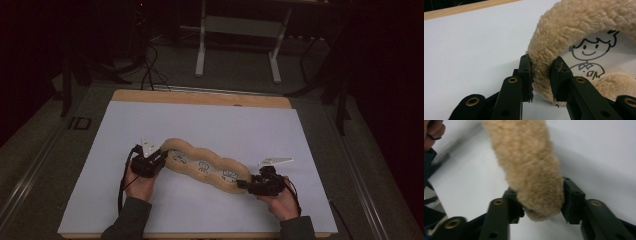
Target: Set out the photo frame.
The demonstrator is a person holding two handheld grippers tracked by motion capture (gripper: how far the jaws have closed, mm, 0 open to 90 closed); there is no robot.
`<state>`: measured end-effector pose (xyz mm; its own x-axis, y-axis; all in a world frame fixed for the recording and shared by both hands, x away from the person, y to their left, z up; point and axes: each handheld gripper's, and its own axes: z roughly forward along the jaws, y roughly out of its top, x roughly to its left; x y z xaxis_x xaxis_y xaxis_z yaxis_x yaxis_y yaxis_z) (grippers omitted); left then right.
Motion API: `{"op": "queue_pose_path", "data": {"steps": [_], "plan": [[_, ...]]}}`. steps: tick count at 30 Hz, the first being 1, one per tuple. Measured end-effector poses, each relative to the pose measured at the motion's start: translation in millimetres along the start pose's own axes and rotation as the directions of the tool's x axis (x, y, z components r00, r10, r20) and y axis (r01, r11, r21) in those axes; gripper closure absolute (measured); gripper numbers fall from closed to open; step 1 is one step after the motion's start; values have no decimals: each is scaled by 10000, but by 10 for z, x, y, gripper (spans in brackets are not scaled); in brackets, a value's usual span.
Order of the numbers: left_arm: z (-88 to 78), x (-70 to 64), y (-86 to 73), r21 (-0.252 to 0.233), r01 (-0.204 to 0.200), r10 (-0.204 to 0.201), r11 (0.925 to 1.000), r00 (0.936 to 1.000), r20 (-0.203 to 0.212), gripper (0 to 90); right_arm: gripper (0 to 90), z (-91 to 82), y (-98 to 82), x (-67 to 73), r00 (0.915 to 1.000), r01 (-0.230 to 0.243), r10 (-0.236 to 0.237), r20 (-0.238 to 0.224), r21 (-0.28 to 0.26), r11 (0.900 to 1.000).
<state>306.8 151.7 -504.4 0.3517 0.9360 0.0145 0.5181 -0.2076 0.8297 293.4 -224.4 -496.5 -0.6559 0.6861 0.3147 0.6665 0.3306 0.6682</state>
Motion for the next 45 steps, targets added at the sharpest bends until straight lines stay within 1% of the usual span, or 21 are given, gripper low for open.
{"op": "queue_pose_path", "data": {"steps": [2, 4, 7, 8, 10, 18, 30, 32, 35, 36, 37, 38, 41, 44, 45], "plan": [[-22, -14, -13, 17, 61, -61, 10000, 10000, -25, 737, 616, -4, 12, 1, 9997, 151, -148, 216, -137, 9998], [-31, -20, -21, 6, 97, -97, 10000, 9999, -39, 737, 620, -5, 14, -5, 9992, 181, -173, 350, -227, 9996], [-83, -56, -53, 37, 190, -190, 9998, 9998, -113, 736, 622, -8, 23, -24, 9987, 237, -224, 465, -271, 9994], [-92, -63, -63, 7, 222, -222, 9998, 9997, -104, 736, 623, -9, 30, -48, 9983, 199, -180, 551, -351, 9992], [-117, -69, -82, 10, 271, -270, 9996, 9996, -68, 735, 623, -10, 37, -68, 9982, 196, -172, 575, -405, 9990], [-188, -102, -133, 11, 398, -398, 9992, 9992, 17, 733, 626, 1, 85, -145, 9951, 399, -339, 930, -643, 9971], [-288, -178, -205, -57, 509, -509, 9987, 9987, -26, 733, 613, 11, 114, -242, 9949, 385, -302, 962, -864, 9955], [-289, -182, -208, -90, 487, -487, 9988, 9988, -49, 733, 616, 10, 114, -244, 9942, 508, -421, 992, -869, 9949], [-285, -176, -206, -91, 461, -462, 9989, 9989, -22, 735, 632, 10, 111, -223, 9891, 956, -848, 1206, -866, 9916], [-285, -176, -206, -91, 461, -462, 9989, 9989, -22, 735, 632, 10, 111, -223, 9891, 956, -848, 1206, -866, 9916], [-280, -167, -201, -76, 487, -487, 9988, 9988, -3, 735, 636, 9, 112, -220, 9874, 1077, -964, 1253, -864, 9904], [-276, -166, -201, -93, 503, -503, 9987, 9987, -17, 737, 644, 5, 114, -209, 9836, 1313, -1179, 1368, -933, 9869], [-264, -162, -194, -131, 505, -506, 9986, 9987, -87, 739, 650, -7, 129, -199, 9779, 1624, -1450, 1504, -1108, 9805], [-237, -172, -166, -230, 437, -442, 9988, 9989, -181, 740, 650, -17, 163, -211, 9729, 1861, -1661, 1608, -1191, 9753], [-224, -173, -151, -260, 405, -410, 9988, 9990, -204, 740, 650, -21, 172, -221, 9725, 1873, -1666, 1630, -1206, 9749]]}}
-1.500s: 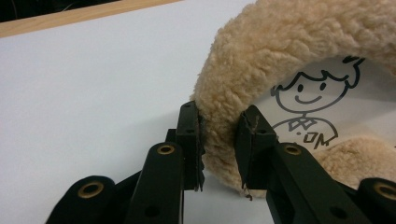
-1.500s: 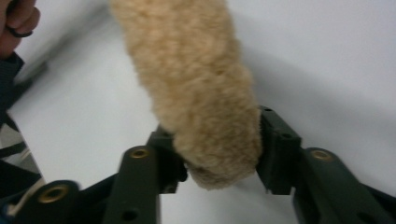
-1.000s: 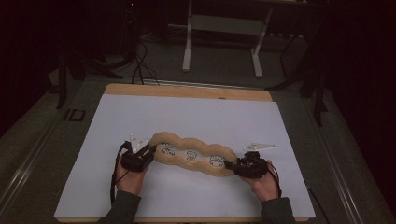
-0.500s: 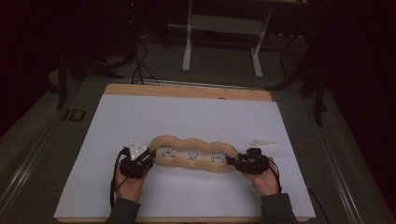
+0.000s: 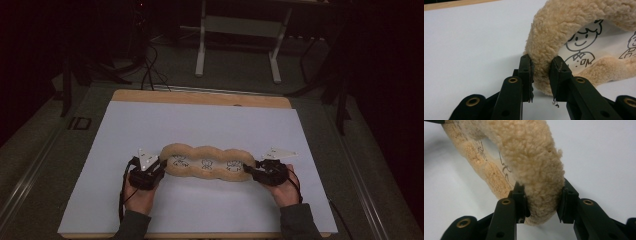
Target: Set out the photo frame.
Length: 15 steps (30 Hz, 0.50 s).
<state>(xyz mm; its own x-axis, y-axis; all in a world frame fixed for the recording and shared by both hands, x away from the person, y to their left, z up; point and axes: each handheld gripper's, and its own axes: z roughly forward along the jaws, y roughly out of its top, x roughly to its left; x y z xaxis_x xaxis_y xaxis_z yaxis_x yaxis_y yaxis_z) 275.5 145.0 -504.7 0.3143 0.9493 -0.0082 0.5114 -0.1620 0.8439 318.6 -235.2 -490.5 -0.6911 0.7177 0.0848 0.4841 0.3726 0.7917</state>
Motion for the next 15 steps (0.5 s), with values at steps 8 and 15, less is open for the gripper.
{"op": "queue_pose_path", "data": {"steps": [8, 15], "plan": [[98, 2, 90, -18, 84, -84, 10000, 9997, -231, 741, 633, 99, 59, -163, 9983, -567, 566, -153, -76, 9984], [141, 19, 95, -34, 357, -358, 9994, 9988, -338, 740, 613, 215, 136, -275, 9946, -999, 992, -302, -212, 9948]]}}
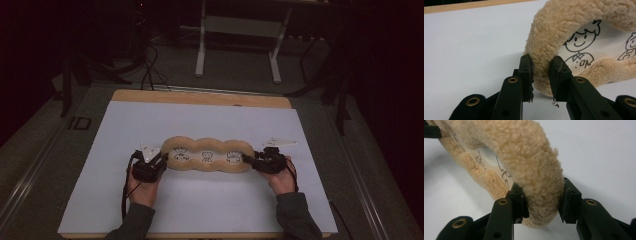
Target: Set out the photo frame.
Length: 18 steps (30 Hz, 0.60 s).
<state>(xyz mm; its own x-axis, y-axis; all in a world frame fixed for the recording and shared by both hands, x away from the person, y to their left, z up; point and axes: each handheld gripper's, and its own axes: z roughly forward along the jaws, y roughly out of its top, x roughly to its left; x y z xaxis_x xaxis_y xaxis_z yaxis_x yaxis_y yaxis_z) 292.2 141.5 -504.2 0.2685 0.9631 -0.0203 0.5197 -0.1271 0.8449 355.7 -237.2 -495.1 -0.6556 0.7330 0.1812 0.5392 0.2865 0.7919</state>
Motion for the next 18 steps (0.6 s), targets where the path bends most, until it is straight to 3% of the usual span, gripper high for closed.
{"op": "queue_pose_path", "data": {"steps": [4, 8, 18], "plan": [[18, -12, -11, 32, 67, -67, 10000, 10000, 51, 739, 606, 47, 2, -56, 9998, -215, 215, -18, 51, 9998], [-6, -36, -5, 132, 58, -59, 9999, 10000, 25, 739, 597, 53, -21, -125, 9966, -731, 732, -390, 31, 9973], [-50, -36, -17, 318, 66, -71, 9995, 9998, 171, 737, 571, 35, -48, -151, 9890, -1298, 1297, -715, 34, 9915]]}}
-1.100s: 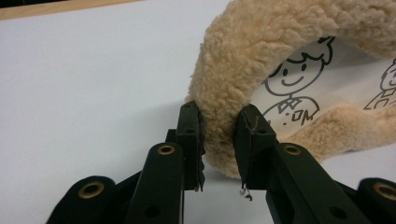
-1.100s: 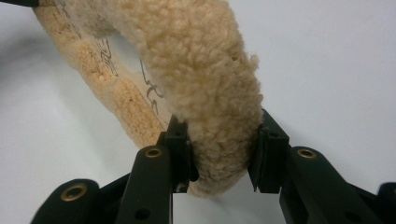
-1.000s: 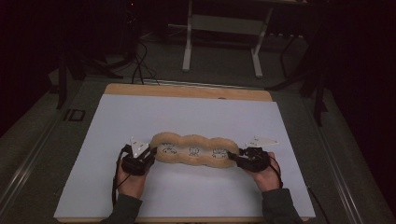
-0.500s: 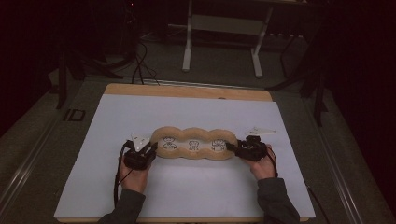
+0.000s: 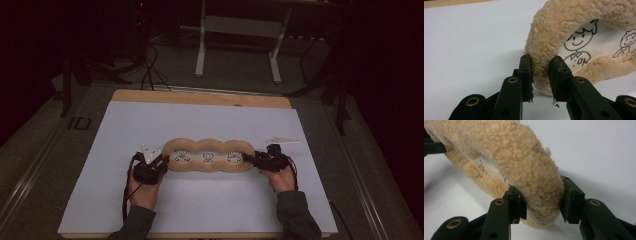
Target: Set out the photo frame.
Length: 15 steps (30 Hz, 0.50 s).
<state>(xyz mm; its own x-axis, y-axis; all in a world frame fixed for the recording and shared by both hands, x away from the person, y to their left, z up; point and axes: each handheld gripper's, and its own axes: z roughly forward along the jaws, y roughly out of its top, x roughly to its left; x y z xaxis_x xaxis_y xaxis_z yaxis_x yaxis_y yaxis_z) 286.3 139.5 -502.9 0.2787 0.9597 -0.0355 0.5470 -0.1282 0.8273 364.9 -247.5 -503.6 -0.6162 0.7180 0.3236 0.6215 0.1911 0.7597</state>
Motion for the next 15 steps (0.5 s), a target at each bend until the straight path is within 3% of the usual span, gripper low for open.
{"op": "queue_pose_path", "data": {"steps": [5, 10, 15], "plan": [[-5, 48, 1, 42, 214, -216, 9998, 9989, 414, 700, 524, 7, 10, 9, 9999, -143, 143, -6, 9, 9999], [-3, 44, -2, 38, 35, -37, 10000, 9993, 366, 686, 497, 3, 12, 34, 9999, -137, 137, 6, -9, 9999], [-12, 42, 2, 199, 39, -49, 9998, 9985, 543, 576, 444, -34, 1, 38, 9999, -103, 103, 61, -97, 9999]]}}
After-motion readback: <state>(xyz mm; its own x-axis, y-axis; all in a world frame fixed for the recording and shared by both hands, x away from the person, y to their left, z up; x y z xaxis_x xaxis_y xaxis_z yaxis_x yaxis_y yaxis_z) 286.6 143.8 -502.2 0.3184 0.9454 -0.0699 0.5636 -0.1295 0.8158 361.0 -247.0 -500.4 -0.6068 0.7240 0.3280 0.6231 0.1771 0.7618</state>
